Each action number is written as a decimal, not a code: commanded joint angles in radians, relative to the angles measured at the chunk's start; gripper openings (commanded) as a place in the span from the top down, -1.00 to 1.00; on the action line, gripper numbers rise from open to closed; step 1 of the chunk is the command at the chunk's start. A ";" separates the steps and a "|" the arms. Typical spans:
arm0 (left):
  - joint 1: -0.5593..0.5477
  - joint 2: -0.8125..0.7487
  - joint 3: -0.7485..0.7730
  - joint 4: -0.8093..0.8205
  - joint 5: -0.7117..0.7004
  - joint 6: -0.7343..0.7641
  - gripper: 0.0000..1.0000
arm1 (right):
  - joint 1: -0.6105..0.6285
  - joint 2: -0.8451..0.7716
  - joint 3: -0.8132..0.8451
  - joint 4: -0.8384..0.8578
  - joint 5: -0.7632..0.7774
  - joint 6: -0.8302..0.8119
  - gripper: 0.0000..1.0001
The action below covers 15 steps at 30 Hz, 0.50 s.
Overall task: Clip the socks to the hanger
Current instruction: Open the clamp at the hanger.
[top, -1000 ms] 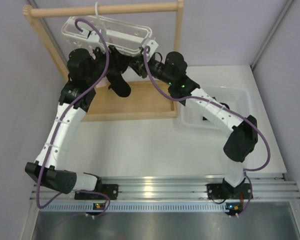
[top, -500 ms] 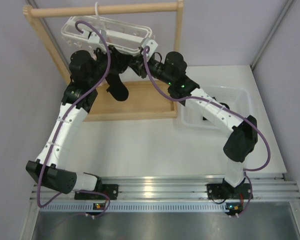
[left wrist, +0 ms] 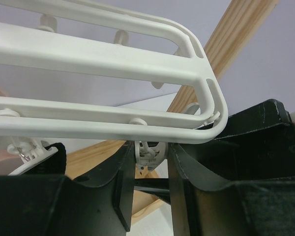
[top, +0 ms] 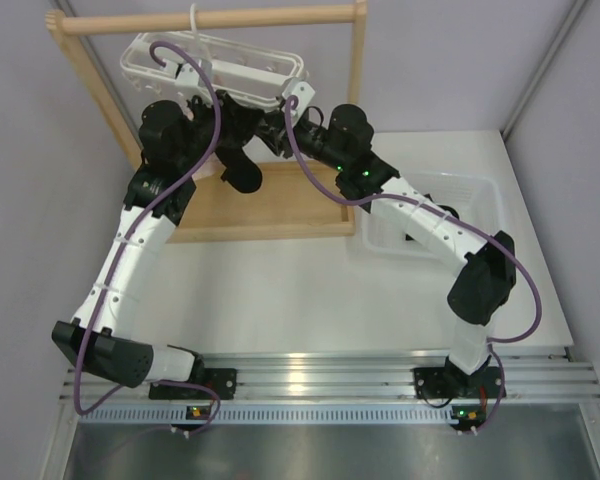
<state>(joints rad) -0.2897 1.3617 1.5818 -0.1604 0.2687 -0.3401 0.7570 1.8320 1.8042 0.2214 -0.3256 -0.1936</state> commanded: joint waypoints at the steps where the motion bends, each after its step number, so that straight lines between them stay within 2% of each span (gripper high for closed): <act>1: 0.001 -0.032 0.007 0.053 0.007 -0.014 1.00 | 0.016 -0.063 -0.002 0.036 -0.026 -0.018 0.33; 4: 0.001 -0.036 0.004 0.050 0.021 -0.033 1.00 | 0.016 -0.051 0.012 0.045 -0.024 -0.023 0.20; 6: 0.001 -0.041 0.001 0.050 0.033 -0.040 1.00 | 0.016 -0.040 0.023 0.050 -0.024 -0.024 0.21; 11: 0.001 -0.049 0.001 0.044 0.049 -0.051 1.00 | 0.013 -0.033 0.030 0.062 -0.041 -0.035 0.81; 12: 0.003 -0.052 0.001 0.042 0.050 -0.056 0.93 | 0.012 -0.033 0.032 0.062 -0.043 -0.036 0.89; 13: 0.003 -0.053 0.001 0.041 0.049 -0.062 0.76 | 0.011 -0.033 0.034 0.062 -0.046 -0.038 1.00; 15: 0.003 -0.065 -0.008 0.045 0.034 -0.074 0.31 | 0.010 -0.034 0.037 0.062 -0.047 -0.035 1.00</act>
<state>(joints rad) -0.2855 1.3418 1.5799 -0.1631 0.2810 -0.3729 0.7551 1.8320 1.8046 0.2428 -0.3435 -0.2245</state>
